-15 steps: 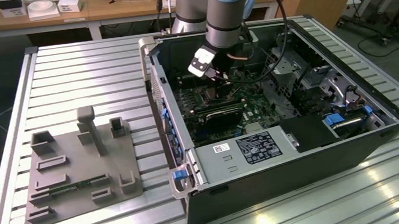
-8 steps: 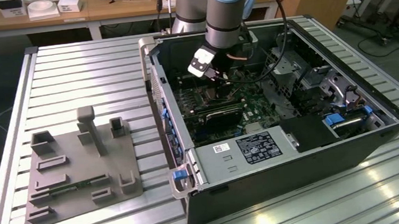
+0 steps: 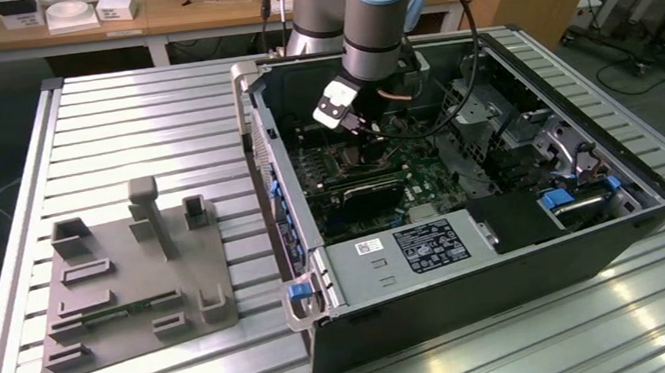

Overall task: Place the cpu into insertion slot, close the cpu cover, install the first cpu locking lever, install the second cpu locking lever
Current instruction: 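Place the cpu into insertion slot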

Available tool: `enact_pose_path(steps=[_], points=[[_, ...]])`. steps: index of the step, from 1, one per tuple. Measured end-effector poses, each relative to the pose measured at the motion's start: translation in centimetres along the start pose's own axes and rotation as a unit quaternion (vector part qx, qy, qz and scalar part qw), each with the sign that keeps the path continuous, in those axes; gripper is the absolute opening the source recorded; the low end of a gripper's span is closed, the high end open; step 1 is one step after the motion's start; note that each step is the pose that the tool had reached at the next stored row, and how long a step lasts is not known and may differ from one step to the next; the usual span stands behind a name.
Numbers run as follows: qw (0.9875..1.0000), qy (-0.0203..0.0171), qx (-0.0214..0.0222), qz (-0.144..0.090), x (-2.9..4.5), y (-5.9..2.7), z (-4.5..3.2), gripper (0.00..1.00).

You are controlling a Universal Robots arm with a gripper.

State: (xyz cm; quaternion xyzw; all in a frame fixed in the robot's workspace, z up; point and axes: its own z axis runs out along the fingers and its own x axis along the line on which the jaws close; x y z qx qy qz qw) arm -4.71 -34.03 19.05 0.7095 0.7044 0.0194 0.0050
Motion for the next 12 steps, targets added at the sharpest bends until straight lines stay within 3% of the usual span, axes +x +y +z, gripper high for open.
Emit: enact_pose_path(steps=[11,12], points=[[1.0,0.0009,-0.0006,0.0,0.03,0.02,0.09,0.55],[1.0,0.0007,-0.0005,0.0,0.02,0.02,0.08,0.61]])
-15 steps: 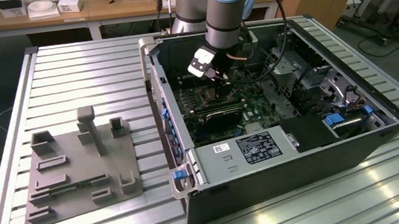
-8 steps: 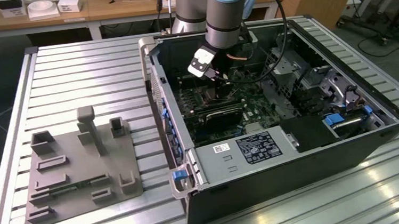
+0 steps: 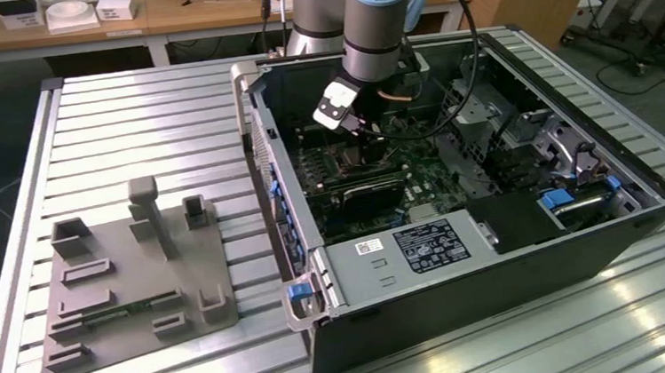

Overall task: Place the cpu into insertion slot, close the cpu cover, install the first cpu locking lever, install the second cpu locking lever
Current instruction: 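Place the cpu into insertion slot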

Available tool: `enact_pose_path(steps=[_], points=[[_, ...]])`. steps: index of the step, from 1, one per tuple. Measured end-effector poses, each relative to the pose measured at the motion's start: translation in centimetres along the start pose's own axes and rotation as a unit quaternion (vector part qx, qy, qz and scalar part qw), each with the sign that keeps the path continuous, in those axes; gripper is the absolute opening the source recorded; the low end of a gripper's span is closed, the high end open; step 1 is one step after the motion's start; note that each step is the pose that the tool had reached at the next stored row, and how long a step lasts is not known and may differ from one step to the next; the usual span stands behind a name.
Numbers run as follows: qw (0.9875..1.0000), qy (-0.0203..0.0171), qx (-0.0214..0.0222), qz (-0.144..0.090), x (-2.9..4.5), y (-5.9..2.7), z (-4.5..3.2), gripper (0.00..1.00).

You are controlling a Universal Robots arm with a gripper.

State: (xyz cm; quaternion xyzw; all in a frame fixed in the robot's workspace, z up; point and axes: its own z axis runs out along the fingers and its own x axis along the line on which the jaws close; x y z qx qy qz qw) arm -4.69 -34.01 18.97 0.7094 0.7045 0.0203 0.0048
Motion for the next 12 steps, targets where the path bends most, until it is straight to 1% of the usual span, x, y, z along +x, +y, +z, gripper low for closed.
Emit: enact_pose_path(steps=[2,5,8,12], points=[[1.0,-0.0006,0.0004,0.0,-0.02,-0.01,-0.04,0.61],[1.0,-0.0007,0.0004,0.0,-0.02,-0.01,-0.08,0.61],[1.0,-0.0007,0.0004,0.0,-0.02,-0.01,-0.31,0.61],[1.0,-0.0007,0.0003,0.0,-0.01,0.0,-0.34,0.61]])
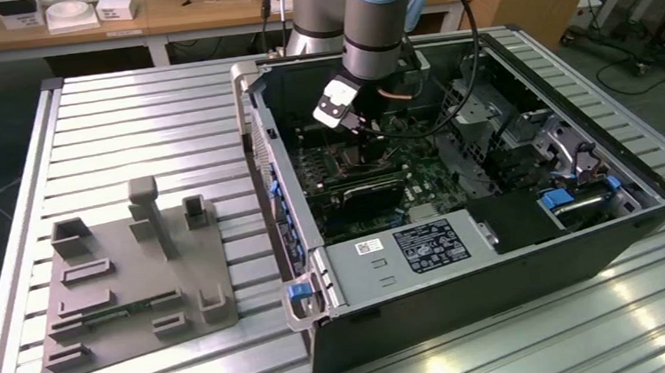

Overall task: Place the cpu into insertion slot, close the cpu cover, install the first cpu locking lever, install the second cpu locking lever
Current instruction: 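Place the cpu into insertion slot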

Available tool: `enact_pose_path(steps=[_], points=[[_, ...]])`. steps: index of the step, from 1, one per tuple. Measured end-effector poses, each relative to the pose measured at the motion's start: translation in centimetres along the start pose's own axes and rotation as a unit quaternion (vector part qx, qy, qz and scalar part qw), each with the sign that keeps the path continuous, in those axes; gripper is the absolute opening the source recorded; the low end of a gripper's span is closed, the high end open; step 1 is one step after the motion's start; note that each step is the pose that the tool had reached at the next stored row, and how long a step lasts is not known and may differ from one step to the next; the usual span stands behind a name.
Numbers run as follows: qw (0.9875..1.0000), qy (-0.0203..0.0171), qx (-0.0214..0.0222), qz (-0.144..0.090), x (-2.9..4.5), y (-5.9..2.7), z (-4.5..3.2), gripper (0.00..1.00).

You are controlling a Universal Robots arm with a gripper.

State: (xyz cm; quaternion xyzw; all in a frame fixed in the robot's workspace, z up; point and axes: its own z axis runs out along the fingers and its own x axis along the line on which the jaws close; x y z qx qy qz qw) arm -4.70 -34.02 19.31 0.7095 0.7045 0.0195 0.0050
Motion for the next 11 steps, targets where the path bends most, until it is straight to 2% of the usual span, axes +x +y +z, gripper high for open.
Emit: enact_pose_path(steps=[11], points=[[1.0,-0.0001,0.0,0.0,0.22,0.05,0.0,0.61]])
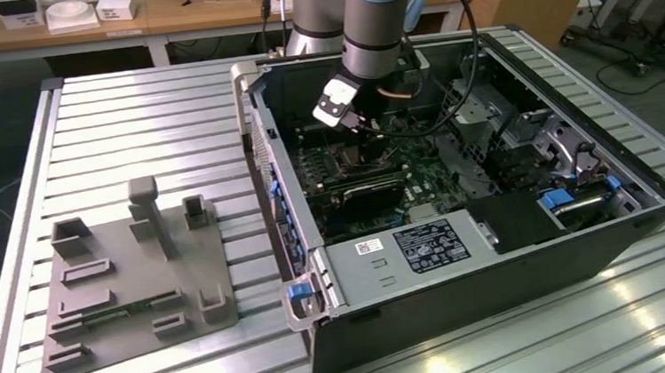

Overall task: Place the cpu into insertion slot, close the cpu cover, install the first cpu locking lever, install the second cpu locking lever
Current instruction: 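Place the cpu into insertion slot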

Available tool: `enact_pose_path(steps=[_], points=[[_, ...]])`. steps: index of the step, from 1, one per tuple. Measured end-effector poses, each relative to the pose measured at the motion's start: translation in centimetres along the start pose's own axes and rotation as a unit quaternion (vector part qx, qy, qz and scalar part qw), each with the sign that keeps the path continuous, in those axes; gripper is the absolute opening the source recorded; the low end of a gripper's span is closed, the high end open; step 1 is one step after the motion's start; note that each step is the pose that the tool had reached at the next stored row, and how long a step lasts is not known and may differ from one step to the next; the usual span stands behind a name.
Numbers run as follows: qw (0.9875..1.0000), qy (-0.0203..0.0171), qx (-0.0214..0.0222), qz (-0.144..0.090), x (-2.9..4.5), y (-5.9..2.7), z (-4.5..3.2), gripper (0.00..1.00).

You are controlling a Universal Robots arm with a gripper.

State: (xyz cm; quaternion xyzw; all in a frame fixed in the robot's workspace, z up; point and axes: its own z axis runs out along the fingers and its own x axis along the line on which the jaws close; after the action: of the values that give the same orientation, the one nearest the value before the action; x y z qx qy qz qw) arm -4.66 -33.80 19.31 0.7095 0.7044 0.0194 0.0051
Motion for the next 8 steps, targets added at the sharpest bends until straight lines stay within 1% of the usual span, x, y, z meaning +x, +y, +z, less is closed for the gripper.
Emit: enact_pose_path(steps=[2,5,8], points=[[1.0,-0.001,0.0,0.0,0.0,0.02,0.0,0.61],[1.0,-0.001,0.0,-0.001,-0.1,0.03,0.03,0.61],[1.0,-0.0009,0.0001,-0.007,-0.22,0.04,0.03,0.61]])
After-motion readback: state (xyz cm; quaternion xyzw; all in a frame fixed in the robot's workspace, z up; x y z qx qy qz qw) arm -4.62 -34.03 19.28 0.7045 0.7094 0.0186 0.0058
